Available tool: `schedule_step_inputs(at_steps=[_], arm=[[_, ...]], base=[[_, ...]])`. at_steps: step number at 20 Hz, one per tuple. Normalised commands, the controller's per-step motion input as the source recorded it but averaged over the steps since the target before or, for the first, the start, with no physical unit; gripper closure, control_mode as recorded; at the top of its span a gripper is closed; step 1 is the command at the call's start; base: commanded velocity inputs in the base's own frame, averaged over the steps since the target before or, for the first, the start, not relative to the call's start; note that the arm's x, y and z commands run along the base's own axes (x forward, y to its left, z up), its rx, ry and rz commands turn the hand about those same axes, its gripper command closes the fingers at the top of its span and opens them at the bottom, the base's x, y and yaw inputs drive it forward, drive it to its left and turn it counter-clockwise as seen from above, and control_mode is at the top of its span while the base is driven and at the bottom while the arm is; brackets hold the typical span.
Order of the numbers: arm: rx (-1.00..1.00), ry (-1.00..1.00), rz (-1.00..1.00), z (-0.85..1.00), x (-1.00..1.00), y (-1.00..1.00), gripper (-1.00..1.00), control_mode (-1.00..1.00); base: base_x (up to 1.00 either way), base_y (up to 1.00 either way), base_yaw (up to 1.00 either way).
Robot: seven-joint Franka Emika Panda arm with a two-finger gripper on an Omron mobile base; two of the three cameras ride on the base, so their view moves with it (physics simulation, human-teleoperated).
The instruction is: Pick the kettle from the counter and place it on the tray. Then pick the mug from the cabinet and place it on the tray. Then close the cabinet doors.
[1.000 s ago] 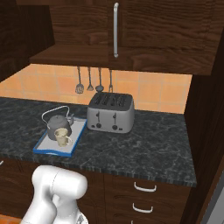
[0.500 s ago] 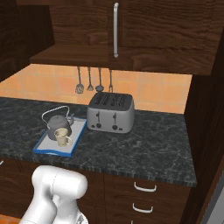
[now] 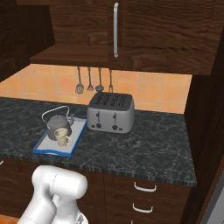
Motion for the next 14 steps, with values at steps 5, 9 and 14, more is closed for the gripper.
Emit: schedule_step_inputs(at_steps=[5,9,14], arm=[[0.00,0.00,-0.13,-0.03,0.00,0.49,1.00,-1.00],[0.00,0.00,-0.23,-0.01,0.15,0.41,1.00,-1.00],[-0.01,0.00,-0.33,-0.05,0.55,0.50,1.00,-1.00]], base=[[0.00,0.00,0.00],[0.00,0.00,0.00],[0.00,0.00,0.00]])
